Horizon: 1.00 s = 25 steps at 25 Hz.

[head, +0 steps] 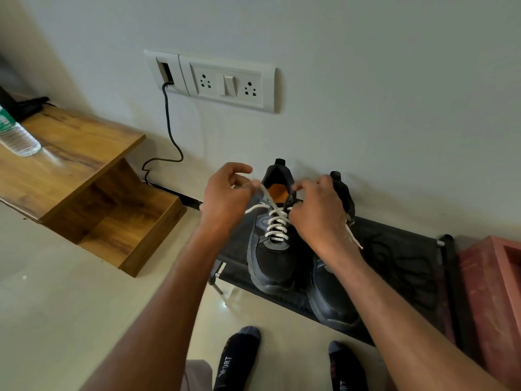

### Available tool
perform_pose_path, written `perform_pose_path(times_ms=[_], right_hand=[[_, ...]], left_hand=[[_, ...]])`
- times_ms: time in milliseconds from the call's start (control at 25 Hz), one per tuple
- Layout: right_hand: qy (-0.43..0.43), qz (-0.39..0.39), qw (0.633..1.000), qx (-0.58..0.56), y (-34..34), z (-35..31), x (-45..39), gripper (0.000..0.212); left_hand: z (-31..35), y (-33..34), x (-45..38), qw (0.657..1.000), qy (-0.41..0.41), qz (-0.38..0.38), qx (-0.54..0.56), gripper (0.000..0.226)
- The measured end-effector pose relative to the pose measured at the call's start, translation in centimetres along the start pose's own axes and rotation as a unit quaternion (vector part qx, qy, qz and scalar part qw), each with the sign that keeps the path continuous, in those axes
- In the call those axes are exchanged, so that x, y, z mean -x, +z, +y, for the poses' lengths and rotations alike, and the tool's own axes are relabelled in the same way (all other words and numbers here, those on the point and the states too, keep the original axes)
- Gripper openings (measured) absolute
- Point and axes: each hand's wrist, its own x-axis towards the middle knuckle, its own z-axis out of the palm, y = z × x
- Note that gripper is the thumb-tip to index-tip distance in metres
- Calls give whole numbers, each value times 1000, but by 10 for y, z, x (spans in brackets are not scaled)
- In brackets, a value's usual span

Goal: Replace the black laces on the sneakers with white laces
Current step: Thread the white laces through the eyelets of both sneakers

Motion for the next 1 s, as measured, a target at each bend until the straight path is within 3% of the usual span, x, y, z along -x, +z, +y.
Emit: perform_pose_path(times_ms=[40, 120, 160, 200, 280, 360, 520, 600, 720, 840, 920, 1000], right_hand=[[-1, -25, 992, -120, -1, -7, -2, 26], [70, -99, 922, -367, -4, -13, -3, 13], [103, -100, 904, -402, -5, -11, -5, 10], [121, -75, 912, -385, -7, -7, -9, 11], [125, 15, 967, -224, -11, 6, -17, 14], [123, 66, 981, -137, -14, 13, -21, 15], [96, 5, 966, -241, 1, 10, -23, 13], [106, -14, 931, -350, 3, 2, -24, 14], [118, 28, 912, -392, 1, 1, -28, 16], [109, 49, 977, -175, 6, 9, -24, 14], [90, 68, 992, -54, 9, 11, -18, 15], [39, 71, 997, -10, 9, 7, -14, 33]], left_hand=[[1, 7, -1, 1000, 10, -22, -11, 22], [0, 17, -7, 998, 24, -43, -28, 20], [-1, 20, -11, 998, 25, -41, -32, 18], [-3, 20, -15, 999, 20, -35, -34, 14], [-8, 15, -22, 999, 9, -19, -27, 6], [-11, 10, -28, 1000, -11, -20, 12, 4], [-15, 14, -34, 998, 10, -58, -21, 7], [-16, 16, -35, 993, 13, -114, -36, 10], [-15, 13, -35, 991, -12, -136, 2, 19], [-17, 10, -36, 994, -37, -104, 21, 25], [-19, 12, -36, 993, -33, -108, 16, 25], [-20, 15, -37, 994, -17, -108, 11, 20]])
